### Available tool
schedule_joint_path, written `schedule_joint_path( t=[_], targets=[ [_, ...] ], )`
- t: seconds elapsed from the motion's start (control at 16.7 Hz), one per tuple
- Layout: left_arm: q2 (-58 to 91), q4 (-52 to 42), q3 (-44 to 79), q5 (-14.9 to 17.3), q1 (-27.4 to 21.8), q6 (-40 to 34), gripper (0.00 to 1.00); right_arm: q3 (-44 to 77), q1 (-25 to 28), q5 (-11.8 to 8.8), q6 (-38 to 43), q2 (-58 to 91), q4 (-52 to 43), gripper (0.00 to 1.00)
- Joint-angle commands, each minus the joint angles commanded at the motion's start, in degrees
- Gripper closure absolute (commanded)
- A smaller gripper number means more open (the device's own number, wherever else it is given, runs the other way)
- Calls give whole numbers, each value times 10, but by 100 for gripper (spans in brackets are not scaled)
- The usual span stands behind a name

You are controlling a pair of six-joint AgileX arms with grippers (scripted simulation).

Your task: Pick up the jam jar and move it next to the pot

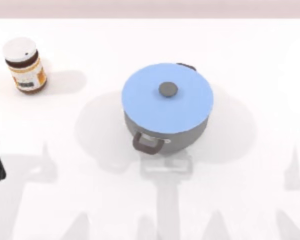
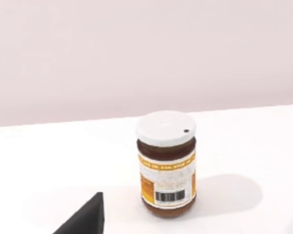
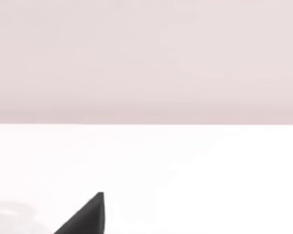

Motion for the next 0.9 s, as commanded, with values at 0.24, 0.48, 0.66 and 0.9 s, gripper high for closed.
schedule_joint_path(
  t=[0.24,0.48,0.66,0.9],
  targets=[
    [148,-94,152,30,-5,54,0,0,0,0,0,0,0,0],
    [341,-219,339,59,-8,116,0,0,0,0,0,0,0,0],
    [509,-326,496,78,-9,164,0,0,0,0,0,0,0,0],
    [746,-471,719,90,-4,229,0,0,0,0,0,0,0,0]
  ],
)
